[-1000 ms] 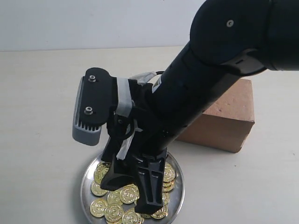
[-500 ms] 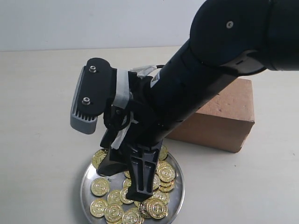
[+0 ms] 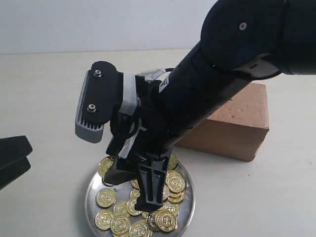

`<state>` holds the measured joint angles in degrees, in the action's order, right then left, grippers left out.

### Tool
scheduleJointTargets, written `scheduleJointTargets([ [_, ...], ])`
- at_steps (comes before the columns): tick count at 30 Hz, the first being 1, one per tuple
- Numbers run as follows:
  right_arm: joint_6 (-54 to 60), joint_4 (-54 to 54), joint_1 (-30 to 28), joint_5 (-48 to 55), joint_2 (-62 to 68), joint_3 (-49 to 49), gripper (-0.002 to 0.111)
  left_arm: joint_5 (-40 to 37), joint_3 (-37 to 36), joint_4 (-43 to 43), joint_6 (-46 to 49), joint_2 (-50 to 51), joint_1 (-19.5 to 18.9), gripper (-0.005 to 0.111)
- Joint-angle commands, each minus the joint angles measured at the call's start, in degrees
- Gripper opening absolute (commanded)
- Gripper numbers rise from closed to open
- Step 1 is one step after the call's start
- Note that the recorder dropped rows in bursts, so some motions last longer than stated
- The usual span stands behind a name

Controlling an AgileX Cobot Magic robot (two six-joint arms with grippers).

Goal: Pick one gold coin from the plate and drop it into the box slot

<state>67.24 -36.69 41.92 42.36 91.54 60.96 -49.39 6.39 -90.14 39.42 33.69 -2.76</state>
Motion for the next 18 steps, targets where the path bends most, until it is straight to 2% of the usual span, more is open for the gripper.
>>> scheduleJointTargets([
  [1,0.2,3.1,0.0,-0.7,-0.2,0.1,0.024,-8.7,5.6,-0.3,6.8,14.4,0.1,0.05],
  [5,0.2,3.3,0.0,-1.5,-0.2,0.1,0.024,-14.7,8.8,0.0,13.1,27.8,0.1,0.049],
  [8,0.0,2.5,0.0,-2.5,-0.2,0.1,0.024,-20.6,9.1,-2.2,21.3,38.0,0.1,0.049],
  [14,0.0,-0.8,0.0,-3.5,-0.2,0.1,0.024,-20.6,9.1,-5.1,33.5,44.3,0.1,0.049],
  [18,0.0,-3.2,0.0,-3.6,-0.2,0.1,0.024,-20.6,9.1,-6.1,35.2,44.3,1.5,0.049],
])
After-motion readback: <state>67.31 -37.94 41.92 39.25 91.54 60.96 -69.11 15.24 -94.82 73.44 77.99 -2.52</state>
